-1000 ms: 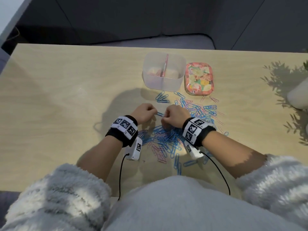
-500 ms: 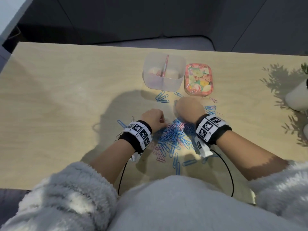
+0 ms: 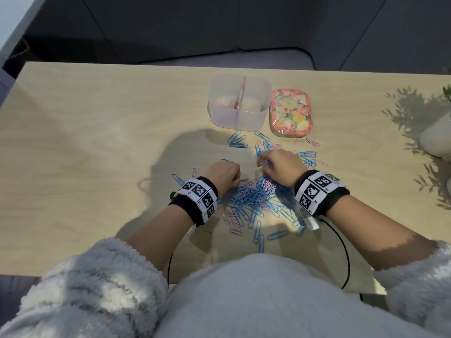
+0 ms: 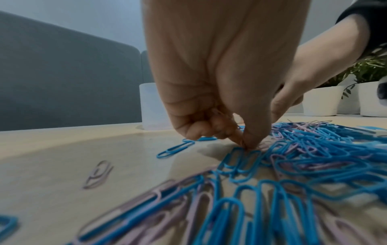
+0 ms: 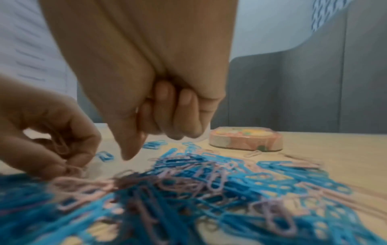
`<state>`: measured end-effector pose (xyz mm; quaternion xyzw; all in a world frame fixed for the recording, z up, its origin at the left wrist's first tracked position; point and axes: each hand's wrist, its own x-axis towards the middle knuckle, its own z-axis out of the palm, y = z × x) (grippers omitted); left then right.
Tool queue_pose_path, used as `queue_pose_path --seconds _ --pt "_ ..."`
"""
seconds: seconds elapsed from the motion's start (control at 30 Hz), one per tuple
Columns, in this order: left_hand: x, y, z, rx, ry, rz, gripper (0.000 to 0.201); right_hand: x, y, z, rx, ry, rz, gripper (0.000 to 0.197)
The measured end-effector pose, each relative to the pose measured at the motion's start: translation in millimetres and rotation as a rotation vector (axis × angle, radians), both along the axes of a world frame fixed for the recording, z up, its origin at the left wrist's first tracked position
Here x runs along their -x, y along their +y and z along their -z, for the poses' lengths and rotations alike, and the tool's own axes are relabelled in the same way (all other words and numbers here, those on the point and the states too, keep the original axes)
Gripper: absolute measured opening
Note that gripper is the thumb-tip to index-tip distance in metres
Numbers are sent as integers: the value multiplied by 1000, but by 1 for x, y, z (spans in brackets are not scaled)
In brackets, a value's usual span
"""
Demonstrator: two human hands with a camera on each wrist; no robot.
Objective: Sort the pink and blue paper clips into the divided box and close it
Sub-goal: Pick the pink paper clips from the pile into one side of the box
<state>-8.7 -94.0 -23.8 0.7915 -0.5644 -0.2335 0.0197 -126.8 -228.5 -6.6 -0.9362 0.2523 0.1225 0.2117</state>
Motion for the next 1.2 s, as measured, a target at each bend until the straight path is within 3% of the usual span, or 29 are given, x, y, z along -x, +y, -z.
queue_pose_path --seconds 0.1,0.27,0.43,0.57,0.67,0.77,0.93,1.2 --pt "-1 -1 0 -52 -13 23 18 3 12 1 -27 55 -119 18" --pt "-10 0 -9 -85 1 6 22 3 17 -2 16 10 -115 17" --pt "-44 -17 -49 63 102 -147 21 -11 29 -5 -20 95 -151 17" --pt "-74 -46 -80 197 80 -315 18 -13 28 -1 -69 132 -177 13" --pt "-89 -71 -86 188 13 -385 21 -12 24 -2 -127 69 -106 15" --pt "-99 -93 -82 159 -62 -397 23 -15 12 -10 -224 -50 -24 3" --pt "-104 -110 -69 75 -105 -349 26 -30 -11 -38 -246 -174 12 8" --pt "-114 -100 -63 217 -39 -412 22 -109 -30 -68 -67 -349 113 22"
